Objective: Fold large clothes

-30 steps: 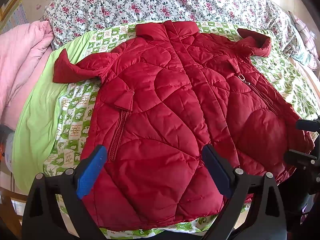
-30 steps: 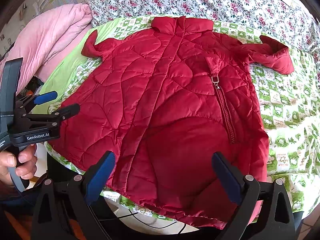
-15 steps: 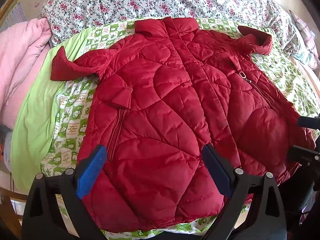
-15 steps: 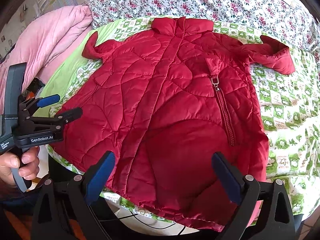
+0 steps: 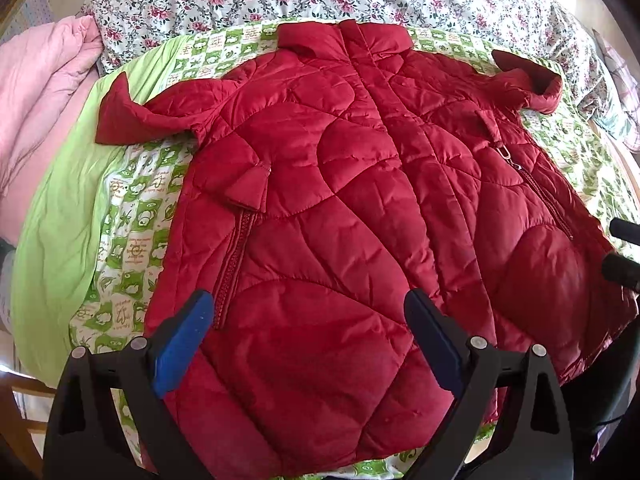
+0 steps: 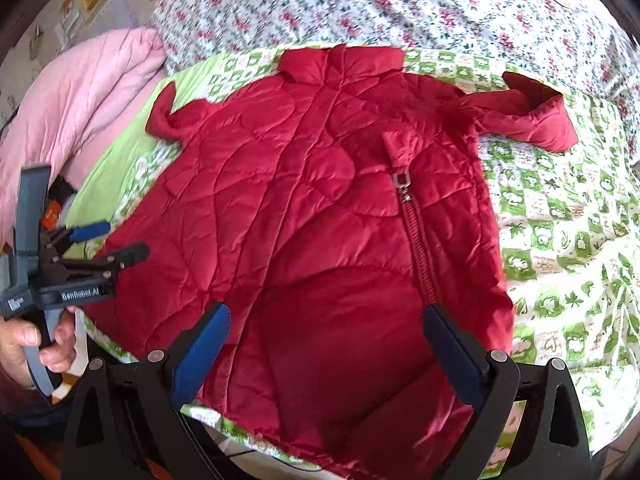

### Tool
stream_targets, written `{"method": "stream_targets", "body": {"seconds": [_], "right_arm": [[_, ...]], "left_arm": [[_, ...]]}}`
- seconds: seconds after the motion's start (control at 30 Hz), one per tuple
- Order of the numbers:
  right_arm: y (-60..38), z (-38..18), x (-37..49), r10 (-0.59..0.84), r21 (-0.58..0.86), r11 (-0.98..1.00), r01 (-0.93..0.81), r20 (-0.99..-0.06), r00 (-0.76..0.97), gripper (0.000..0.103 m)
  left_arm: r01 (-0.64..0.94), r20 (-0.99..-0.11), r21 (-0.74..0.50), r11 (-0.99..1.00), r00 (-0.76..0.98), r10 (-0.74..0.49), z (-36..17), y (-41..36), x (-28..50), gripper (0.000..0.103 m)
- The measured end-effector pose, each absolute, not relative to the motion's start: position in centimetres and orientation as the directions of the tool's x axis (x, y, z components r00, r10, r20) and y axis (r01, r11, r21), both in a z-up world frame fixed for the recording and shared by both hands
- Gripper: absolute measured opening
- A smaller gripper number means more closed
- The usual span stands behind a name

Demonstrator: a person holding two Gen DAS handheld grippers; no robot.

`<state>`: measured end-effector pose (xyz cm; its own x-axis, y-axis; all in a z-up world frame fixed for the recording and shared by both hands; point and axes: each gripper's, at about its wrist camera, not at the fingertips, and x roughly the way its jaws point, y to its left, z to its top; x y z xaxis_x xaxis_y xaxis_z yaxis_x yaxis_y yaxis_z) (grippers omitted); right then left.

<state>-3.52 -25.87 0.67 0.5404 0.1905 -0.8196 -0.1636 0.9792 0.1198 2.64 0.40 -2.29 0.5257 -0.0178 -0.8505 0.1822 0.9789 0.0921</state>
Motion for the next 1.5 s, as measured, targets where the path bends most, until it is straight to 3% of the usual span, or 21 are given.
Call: {"method": "stream_targets", "body": {"seconds": [0.3,0.8,1.0,1.2,1.3,1.43,1.47,1.5], "right_arm": [[-29.9,1.0,-1.2,0.224,0.207,0.974,-0.095,-0.790,0.570,0.098],[-40.9,5.0,9.2,-0.019,0.065,0.993,0.101,-0.742,0.670,0.097],[-48.2,4.9,16.1,-0.019,0.184,0.958,0.221,-0.725,0.688,0.096],[-52.1,2.8,22.4,-0.076,0.165,0.937,0.308,-0.764,0.641,0.095],[-52.6,1.2,24.9,-0.099,0.124,0.938,0.322,-0.797,0.596,0.084],[-53.1,-0.5,26.1,-0.170,0.047,0.933,0.356,-0.814,0.555,0.031],[-53.1,-0.4,25.9,-0.165,0.060,0.931,0.359,-0.810,0.563,0.022],[-52.8,-0.2,25.6,-0.163,0.065,0.932,0.356,-0.801,0.575,0.019]], "left_arm": [[0.185,-0.860,0.092,0.978,0.511,-0.016,-2.7,0.3,4.6,0.097],[0.170,-0.858,0.070,0.983,0.513,-0.027,-3.3,0.3,10.1,0.097],[0.167,-0.872,0.081,0.983,0.490,-0.011,-4.4,0.0,11.7,0.097],[0.181,-0.870,0.076,0.980,0.492,-0.023,-5.0,-0.5,12.6,0.097],[0.175,-0.860,0.036,0.984,0.507,-0.058,-4.9,-0.4,13.1,0.097],[0.159,-0.845,0.016,0.987,0.529,-0.071,-4.8,-0.3,13.8,0.097],[0.159,-0.847,0.015,0.987,0.526,-0.072,-4.9,-0.4,14.0,0.097],[0.161,-0.850,0.014,0.987,0.521,-0.073,-5.0,-0.4,14.2,0.097]]}}
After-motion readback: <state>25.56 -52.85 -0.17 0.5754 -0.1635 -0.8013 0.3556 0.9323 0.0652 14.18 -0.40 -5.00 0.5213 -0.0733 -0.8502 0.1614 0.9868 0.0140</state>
